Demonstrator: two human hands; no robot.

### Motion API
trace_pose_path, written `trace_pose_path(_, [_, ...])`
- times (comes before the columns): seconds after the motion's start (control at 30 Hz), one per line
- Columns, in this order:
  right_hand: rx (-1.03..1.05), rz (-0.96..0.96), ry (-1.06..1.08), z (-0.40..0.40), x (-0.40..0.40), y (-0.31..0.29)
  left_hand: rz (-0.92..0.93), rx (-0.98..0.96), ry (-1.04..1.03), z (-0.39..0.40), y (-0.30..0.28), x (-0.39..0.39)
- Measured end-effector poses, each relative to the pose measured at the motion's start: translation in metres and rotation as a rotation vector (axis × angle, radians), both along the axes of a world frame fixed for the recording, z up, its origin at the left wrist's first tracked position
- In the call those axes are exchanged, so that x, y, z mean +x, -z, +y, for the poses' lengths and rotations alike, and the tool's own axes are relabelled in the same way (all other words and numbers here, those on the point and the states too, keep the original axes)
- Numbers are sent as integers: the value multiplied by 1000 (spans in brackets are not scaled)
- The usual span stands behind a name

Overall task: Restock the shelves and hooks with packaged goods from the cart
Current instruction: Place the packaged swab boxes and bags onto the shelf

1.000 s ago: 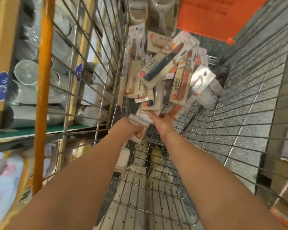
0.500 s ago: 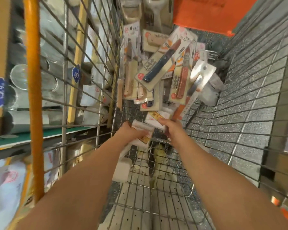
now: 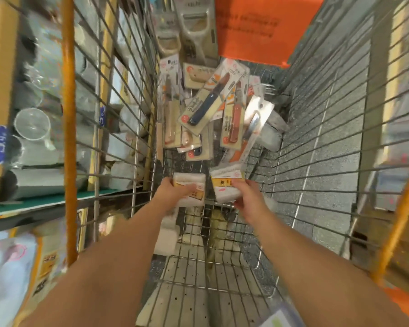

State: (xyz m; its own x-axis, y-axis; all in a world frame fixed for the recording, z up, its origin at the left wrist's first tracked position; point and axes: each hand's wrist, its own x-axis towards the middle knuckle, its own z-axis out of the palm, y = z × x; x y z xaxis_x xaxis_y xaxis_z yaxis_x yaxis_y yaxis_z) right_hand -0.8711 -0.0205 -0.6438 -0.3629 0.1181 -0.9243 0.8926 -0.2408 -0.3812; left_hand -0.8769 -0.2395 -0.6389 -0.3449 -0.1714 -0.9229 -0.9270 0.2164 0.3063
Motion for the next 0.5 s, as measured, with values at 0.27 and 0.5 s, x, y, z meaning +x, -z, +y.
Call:
trace_pose_path(0.27, [-175, 115, -77, 17, -30, -130, 284, 223, -241, 25, -129, -15])
trace_pose_path(0.5, [-201, 485, -524, 10, -72, -305, 610, 322, -298, 6, -301, -5])
